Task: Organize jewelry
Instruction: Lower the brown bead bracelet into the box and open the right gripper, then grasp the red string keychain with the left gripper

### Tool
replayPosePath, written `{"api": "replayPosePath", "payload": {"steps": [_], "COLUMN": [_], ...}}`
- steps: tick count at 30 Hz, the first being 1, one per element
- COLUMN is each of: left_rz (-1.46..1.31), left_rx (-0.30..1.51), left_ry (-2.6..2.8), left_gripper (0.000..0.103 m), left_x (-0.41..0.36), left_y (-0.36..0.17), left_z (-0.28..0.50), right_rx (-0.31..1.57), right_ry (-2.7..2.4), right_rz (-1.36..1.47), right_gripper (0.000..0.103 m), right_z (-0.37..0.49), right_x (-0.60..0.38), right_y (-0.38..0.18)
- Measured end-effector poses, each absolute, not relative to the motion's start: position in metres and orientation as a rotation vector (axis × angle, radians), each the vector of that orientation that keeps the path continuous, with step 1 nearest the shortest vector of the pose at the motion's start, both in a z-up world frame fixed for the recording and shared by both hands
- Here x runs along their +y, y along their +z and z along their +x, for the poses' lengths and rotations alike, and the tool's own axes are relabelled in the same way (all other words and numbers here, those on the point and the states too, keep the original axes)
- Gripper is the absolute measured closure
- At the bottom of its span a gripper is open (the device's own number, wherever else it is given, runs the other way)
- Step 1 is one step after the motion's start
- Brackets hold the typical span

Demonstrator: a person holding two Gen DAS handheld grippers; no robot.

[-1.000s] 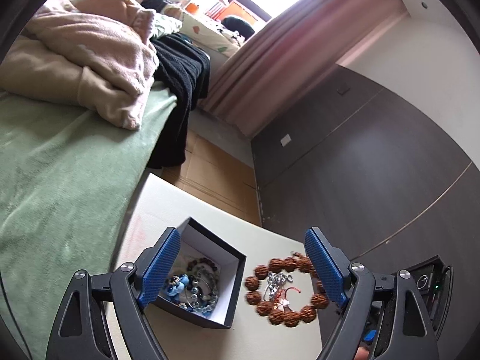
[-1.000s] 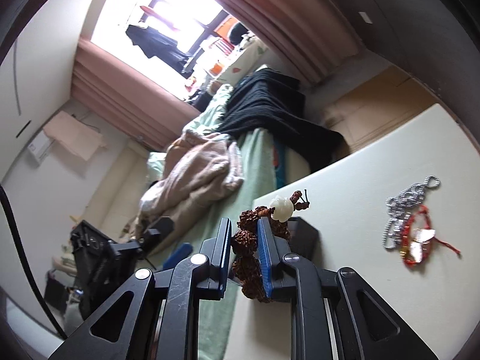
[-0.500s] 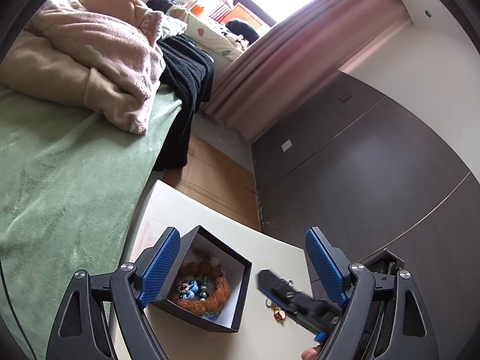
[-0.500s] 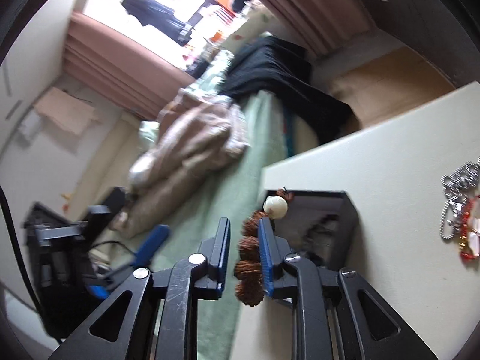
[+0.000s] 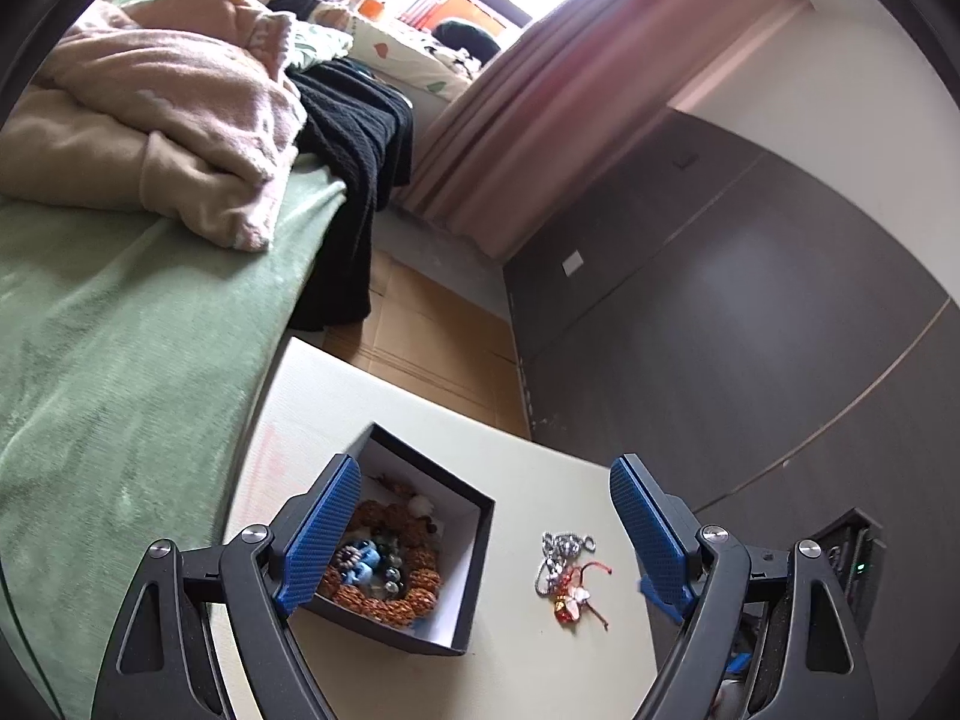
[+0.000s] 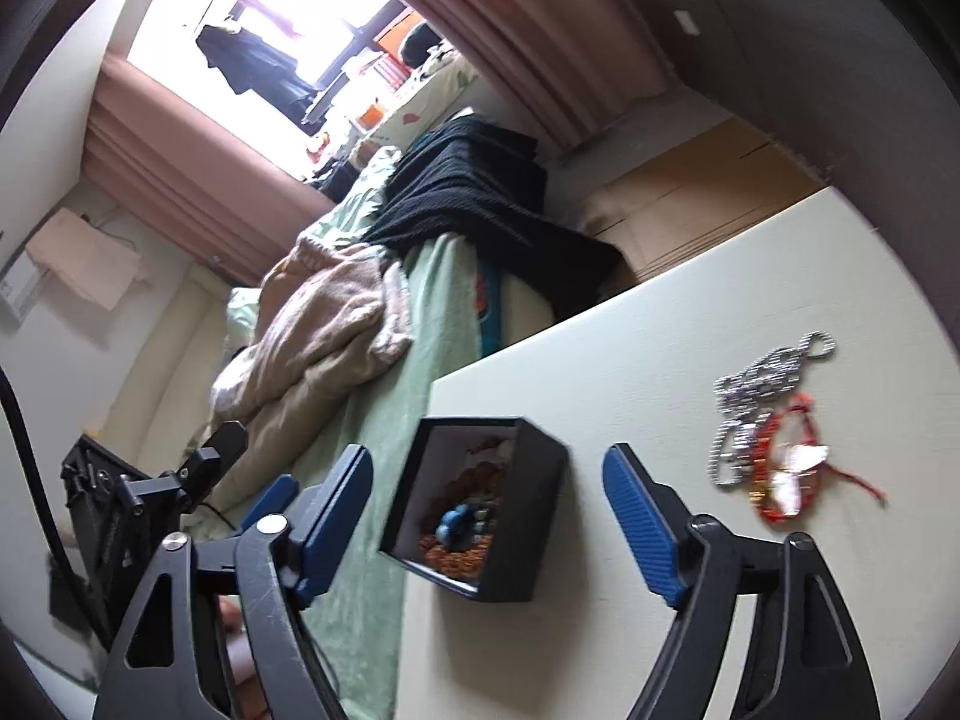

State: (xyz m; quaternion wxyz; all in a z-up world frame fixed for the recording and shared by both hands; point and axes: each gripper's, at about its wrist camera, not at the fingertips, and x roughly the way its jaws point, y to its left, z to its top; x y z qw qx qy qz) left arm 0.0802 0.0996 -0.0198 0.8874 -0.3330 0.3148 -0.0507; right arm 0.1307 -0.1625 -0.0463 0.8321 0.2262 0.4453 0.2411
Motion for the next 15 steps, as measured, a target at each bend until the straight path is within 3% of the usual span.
{"api": "replayPosePath", "payload": {"steps": [15], "left_rz": [-0.523], "left_rx": [0.749], "left_ry": [-0.212], "left_gripper": [0.018], "left_x": [0.021], "left_y": [-0.03], "left_z": [0.097], "right_rx": [1.014], "right_ry": [0.292], "right_rz": [0.466], "right_gripper": [0.02], "right_z": [0.124], "right_x": [-0.24], "right_y": [-0.046]}}
